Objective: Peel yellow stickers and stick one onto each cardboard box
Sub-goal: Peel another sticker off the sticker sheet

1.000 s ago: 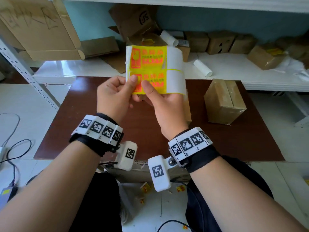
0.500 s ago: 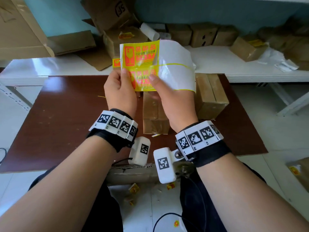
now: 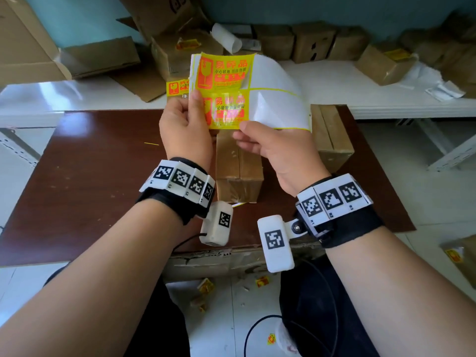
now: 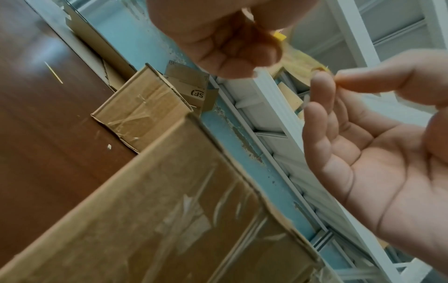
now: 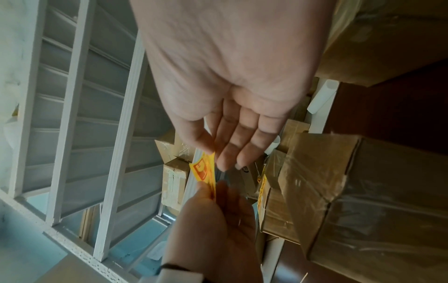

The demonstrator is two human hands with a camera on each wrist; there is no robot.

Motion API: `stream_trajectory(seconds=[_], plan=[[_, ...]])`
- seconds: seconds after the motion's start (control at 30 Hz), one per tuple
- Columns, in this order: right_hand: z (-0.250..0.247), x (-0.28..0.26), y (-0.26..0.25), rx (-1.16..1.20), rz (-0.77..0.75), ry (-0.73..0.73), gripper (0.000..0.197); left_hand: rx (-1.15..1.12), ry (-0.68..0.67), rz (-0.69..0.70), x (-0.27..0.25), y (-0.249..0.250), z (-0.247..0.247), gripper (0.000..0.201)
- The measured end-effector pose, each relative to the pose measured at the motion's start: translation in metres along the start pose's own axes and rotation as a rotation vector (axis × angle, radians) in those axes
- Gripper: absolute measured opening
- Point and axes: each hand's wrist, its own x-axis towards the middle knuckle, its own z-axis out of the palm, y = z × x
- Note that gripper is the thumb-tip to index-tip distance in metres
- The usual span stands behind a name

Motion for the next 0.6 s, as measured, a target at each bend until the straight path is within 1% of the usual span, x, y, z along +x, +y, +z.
stream_trajectory(seconds=[0.07,0.1,0.13,0.2,0.23,0.3,0.33,0.4,0.43,0.47,0.53,0.6], plan=[[-0.002,0.001,0.0,0.031,-0.064,0.001,0.009,-0.01,0.018,0.057,-0.003,0.002,0.0,0.018],[-0.003,0.001,-0.001,0.038,-0.098,-0.001,0.012,-0.01,0.031,0.097,-0.003,0.002,-0.002,0.021],[-0.003,0.001,-0.001,0.042,-0.126,0.001,0.018,0.008,0.041,0.15,-0.002,0.001,-0.004,0.025],[-0.003,0.002,-0.001,0.054,-0.168,0.007,0.025,0.129,0.038,0.306,0.001,-0.002,-0.009,0.026],[-0.002,0.002,-0.001,0.062,-0.19,0.011,0.028,0.207,0.017,0.409,0.001,-0.002,-0.01,0.022],[0.001,0.003,0.0,0.069,-0.24,0.027,0.038,0.311,-0.025,0.612,0.0,-0.002,-0.011,0.008],[0.002,0.003,0.001,0.069,-0.264,0.026,0.043,0.33,-0.042,0.704,-0.003,-0.001,-0.01,0.007],[0.004,0.004,0.003,0.089,-0.283,0.008,0.048,0.309,-0.109,0.825,-0.007,-0.001,-0.007,0.015],[0.004,0.005,0.003,0.103,-0.284,-0.003,0.047,0.281,-0.15,0.837,-0.01,0.0,-0.006,0.017],[0.003,0.006,0.004,0.116,-0.283,-0.006,0.045,0.25,-0.189,0.818,-0.013,0.002,-0.005,0.018],[0.003,0.005,0.004,0.135,-0.275,0.0,0.043,0.183,-0.234,0.72,-0.019,0.005,-0.004,0.017],[0.002,0.005,0.003,0.136,-0.276,0.014,0.04,0.133,-0.242,0.607,-0.023,0.005,-0.003,0.018]])
